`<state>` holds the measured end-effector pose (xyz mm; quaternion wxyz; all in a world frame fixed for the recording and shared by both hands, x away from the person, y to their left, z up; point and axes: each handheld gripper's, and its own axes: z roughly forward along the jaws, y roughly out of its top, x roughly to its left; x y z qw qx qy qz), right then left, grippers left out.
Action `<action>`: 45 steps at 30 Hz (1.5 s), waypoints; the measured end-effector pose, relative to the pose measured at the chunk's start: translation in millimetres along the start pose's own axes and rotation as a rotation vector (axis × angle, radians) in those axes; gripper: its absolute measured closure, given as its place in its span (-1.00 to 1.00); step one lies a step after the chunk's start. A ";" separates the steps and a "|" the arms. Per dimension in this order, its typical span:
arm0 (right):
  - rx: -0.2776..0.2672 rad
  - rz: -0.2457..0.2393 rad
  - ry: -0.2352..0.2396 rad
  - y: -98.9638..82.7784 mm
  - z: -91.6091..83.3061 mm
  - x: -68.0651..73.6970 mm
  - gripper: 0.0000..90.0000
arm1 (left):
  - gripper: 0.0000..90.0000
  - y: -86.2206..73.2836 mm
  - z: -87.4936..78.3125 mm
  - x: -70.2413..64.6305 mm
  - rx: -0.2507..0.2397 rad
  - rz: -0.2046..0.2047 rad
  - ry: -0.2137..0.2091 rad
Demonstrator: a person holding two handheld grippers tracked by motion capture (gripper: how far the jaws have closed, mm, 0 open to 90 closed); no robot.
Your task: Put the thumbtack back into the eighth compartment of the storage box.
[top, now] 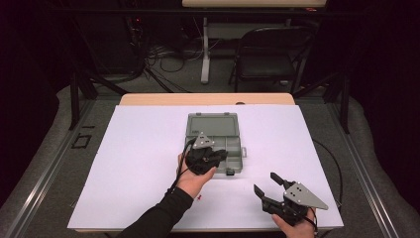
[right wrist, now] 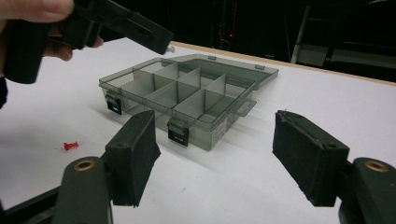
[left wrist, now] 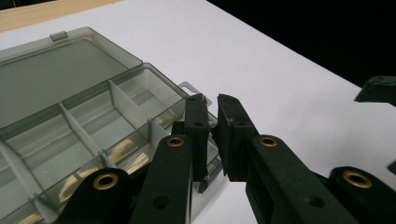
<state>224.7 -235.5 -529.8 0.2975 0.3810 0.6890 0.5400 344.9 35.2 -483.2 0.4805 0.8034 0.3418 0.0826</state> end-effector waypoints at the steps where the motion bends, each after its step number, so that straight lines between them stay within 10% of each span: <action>1: 0.000 0.000 -0.001 0.0 -0.1 -0.1 -0.33 | 0.85 0.4 6.8 0.4 0.006 -0.004 -0.001; 30: -0.006 0.000 -0.001 0.3 0.0 -1.2 -0.33 | 0.83 -11.8 63.5 3.5 0.114 0.002 0.020; 45: -0.006 0.002 0.000 0.3 0.0 -1.0 -0.33 | 0.17 -8.4 57.1 6.7 0.049 -0.002 0.011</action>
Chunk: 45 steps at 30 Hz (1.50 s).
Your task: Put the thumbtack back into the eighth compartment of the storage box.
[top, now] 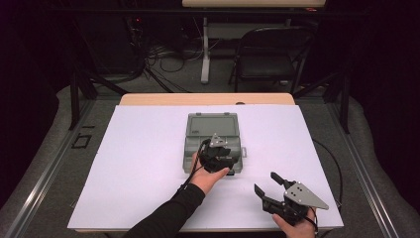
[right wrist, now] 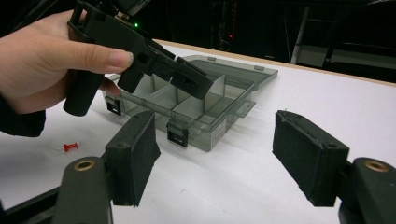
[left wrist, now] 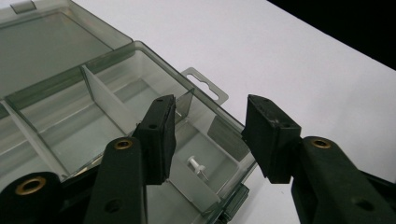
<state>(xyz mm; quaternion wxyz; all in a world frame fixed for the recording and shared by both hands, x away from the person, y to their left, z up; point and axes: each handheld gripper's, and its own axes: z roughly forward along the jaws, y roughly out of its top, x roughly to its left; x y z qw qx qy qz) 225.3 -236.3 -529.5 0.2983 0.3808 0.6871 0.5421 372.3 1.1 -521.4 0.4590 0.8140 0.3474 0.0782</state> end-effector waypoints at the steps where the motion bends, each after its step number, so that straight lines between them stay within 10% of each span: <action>1: 0.000 -0.002 0.001 0.0 0.0 0.1 -0.33 | 0.14 0.8 -2.0 -0.1 0.003 0.009 0.002; 22: 0.009 0.000 -0.005 -0.5 0.4 0.2 -0.34 | -0.04 -5.7 -63.0 5.2 -0.092 0.025 0.007; 45: 0.009 -0.003 -0.006 -0.6 0.8 2.3 -0.35 | -0.15 -47.1 -128.3 25.3 -0.142 -0.004 0.073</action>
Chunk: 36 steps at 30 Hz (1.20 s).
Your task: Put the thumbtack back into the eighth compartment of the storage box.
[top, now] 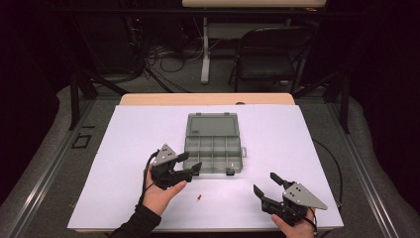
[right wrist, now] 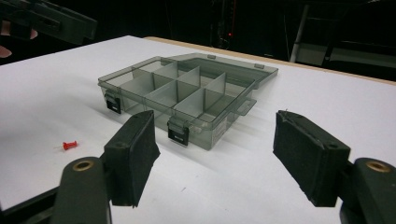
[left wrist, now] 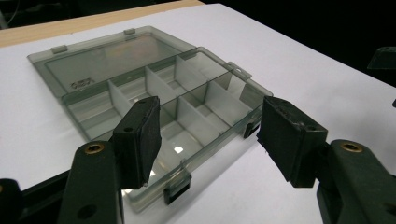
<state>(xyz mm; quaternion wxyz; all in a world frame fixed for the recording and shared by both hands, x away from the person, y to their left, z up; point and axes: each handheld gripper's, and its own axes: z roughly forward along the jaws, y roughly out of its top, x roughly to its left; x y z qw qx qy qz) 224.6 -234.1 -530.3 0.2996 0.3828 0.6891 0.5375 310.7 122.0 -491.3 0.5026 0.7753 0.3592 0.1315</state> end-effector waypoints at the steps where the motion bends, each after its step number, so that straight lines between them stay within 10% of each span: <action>1: 0.000 0.000 0.000 0.0 0.0 0.0 -0.35 | -0.15 -3.3 -5.0 2.4 -0.003 -0.011 0.004; 14: 0.000 -0.001 0.000 0.1 0.1 0.4 -0.35 | -0.15 -27.2 -22.5 6.1 0.006 -0.038 0.017; 36: 0.001 -0.001 0.004 0.0 0.0 0.6 -0.35 | 0.28 -73.6 2.5 -21.7 0.144 -0.031 -0.053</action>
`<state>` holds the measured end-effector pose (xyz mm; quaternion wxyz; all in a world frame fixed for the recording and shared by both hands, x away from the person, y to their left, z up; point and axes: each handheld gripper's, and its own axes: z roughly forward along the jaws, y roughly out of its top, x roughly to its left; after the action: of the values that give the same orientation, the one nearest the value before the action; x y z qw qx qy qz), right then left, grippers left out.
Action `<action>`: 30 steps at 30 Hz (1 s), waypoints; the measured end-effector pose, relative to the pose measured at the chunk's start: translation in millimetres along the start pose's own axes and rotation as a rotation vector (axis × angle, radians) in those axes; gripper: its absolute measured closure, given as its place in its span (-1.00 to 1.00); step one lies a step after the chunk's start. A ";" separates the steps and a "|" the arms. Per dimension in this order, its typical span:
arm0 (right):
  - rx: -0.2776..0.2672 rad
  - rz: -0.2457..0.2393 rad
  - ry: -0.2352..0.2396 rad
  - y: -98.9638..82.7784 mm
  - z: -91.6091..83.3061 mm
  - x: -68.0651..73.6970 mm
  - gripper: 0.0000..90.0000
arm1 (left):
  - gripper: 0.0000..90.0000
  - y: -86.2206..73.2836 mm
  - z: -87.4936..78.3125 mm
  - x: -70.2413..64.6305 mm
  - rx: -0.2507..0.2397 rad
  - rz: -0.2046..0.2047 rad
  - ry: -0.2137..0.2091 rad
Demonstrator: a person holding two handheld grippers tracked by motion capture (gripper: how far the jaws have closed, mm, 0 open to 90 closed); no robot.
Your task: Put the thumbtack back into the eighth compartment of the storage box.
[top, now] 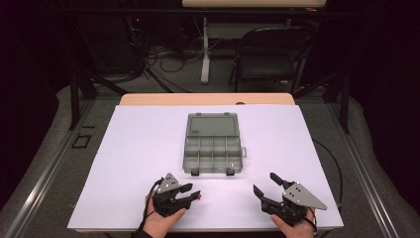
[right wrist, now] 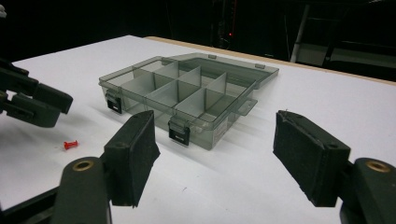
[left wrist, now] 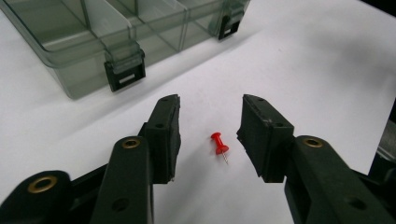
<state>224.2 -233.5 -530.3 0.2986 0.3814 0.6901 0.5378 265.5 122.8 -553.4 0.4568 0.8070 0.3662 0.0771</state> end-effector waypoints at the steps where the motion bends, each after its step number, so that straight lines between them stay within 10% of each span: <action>1: 0.000 0.000 -0.001 0.0 0.0 -0.2 -0.35 | 0.30 -1.6 3.5 -1.5 0.015 -0.001 0.002; 30: 0.007 0.001 0.005 -0.2 0.3 -0.3 -0.35 | 0.77 -6.2 18.4 -8.0 0.107 0.027 0.022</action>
<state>224.6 -233.7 -530.6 0.2950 0.3814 0.6925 0.5365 264.9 106.9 -567.2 0.4080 0.8342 0.3640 0.0722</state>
